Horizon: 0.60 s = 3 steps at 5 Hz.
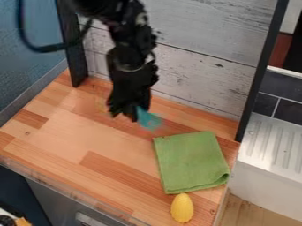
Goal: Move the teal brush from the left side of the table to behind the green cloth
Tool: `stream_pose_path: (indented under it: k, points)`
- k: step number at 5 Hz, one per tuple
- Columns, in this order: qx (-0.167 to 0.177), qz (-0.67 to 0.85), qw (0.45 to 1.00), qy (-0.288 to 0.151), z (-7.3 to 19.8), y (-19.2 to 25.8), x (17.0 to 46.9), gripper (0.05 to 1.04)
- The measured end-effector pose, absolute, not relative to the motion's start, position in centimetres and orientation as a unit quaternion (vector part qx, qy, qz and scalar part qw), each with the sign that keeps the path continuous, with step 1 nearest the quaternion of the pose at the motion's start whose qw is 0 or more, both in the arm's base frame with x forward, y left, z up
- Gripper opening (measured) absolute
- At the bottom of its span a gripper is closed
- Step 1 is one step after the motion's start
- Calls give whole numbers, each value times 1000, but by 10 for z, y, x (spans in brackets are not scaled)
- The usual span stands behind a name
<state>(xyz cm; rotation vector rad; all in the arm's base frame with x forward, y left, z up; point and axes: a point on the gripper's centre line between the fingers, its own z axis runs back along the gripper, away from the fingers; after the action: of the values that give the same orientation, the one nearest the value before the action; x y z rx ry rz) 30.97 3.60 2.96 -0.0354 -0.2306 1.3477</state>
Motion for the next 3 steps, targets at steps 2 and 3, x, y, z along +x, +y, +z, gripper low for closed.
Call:
stream_pose_path:
  k: [2, 3]
  points:
    - [-22, 636, 764, -105, 3, 23, 351, 332]
    - [-18, 641, 761, -101, -14, 17, 362, 332]
